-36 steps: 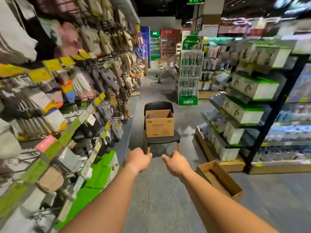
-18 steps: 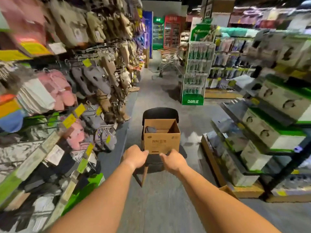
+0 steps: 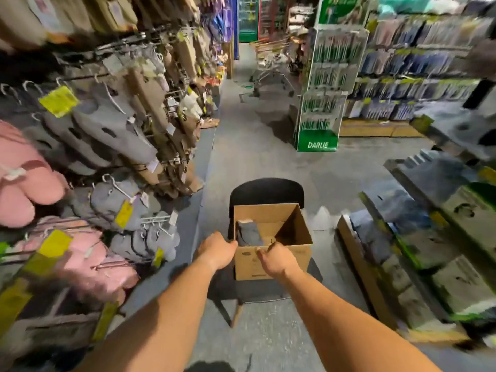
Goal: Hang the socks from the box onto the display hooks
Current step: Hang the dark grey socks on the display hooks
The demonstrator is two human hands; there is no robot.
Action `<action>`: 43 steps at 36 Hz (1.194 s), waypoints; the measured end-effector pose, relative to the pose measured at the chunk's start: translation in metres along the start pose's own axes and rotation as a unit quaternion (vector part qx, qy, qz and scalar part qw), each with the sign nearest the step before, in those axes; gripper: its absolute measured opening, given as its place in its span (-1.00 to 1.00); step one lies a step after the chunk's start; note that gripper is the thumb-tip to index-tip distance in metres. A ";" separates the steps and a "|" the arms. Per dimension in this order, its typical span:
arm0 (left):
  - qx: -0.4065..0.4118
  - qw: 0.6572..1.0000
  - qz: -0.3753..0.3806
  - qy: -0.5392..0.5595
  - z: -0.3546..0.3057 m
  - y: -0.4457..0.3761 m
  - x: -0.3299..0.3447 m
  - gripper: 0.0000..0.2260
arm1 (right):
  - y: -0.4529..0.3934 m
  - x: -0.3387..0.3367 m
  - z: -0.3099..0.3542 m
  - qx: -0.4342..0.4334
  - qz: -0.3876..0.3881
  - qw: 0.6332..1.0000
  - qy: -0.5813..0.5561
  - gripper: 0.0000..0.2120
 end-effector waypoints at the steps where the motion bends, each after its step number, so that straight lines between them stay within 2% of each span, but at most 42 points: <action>1: -0.005 1.000 0.005 0.003 -0.001 -0.018 0.006 -0.52 | -0.017 0.005 0.002 -0.002 0.009 1.000 -0.004 -0.54; 4: -0.014 1.000 0.011 0.017 -0.001 -0.072 0.029 -0.55 | -0.069 0.023 0.003 0.016 0.040 0.999 -0.003 -0.54; 8: -0.032 0.998 0.000 0.046 0.000 -0.139 0.066 -0.55 | -0.152 0.061 -0.014 0.078 0.035 0.995 -0.043 -0.57; 13: -0.061 0.997 -0.009 0.055 0.014 -0.205 0.123 -0.51 | -0.231 0.122 -0.034 0.044 0.085 0.995 0.016 -0.64; 16: -0.085 0.994 -0.019 0.063 0.025 -0.228 0.144 -0.54 | -0.267 0.153 -0.047 0.067 0.084 0.994 -0.013 -0.61; 20: -0.104 0.991 -0.023 0.082 0.036 -0.247 0.166 -0.52 | -0.302 0.200 -0.066 0.159 0.085 0.976 -0.119 -0.51; 25: -0.115 0.989 -0.019 0.095 0.047 -0.266 0.182 -0.49 | -0.320 0.223 -0.071 0.194 0.084 0.962 -0.170 -0.55; 28: -0.120 0.987 -0.024 0.105 0.048 -0.270 0.184 -0.50 | -0.328 0.236 -0.074 0.227 0.102 0.938 -0.241 -0.70; 31: -0.113 0.989 -0.025 0.097 0.045 -0.273 0.182 -0.54 | -0.333 0.248 -0.076 0.269 0.109 0.904 -0.313 -0.59; 33: -0.109 0.989 -0.023 0.099 0.044 -0.275 0.181 -0.57 | -0.332 0.249 -0.075 0.295 0.109 0.888 -0.337 -0.68; 38: -0.108 0.987 -0.031 0.114 0.044 -0.276 0.176 -0.64 | -0.344 0.235 -0.083 0.298 0.053 0.882 -0.361 -0.74; 42: -0.106 0.985 -0.026 0.136 0.036 -0.276 0.176 -0.70 | -0.336 0.226 -0.080 0.321 0.059 0.869 -0.372 -0.76; 43: -0.104 0.985 -0.025 0.136 0.034 -0.276 0.176 -0.70 | -0.348 0.242 -0.086 0.313 0.067 0.870 -0.375 -0.76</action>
Point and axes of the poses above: each hand's wrist, its own y-axis away from the middle knuckle, its own x-axis out of the palm, z = x × y, the point moved 7 cm from there along -y, towards the middle knuckle, and after that the axes turned 15 degrees about -z, right-handed, at the moved point
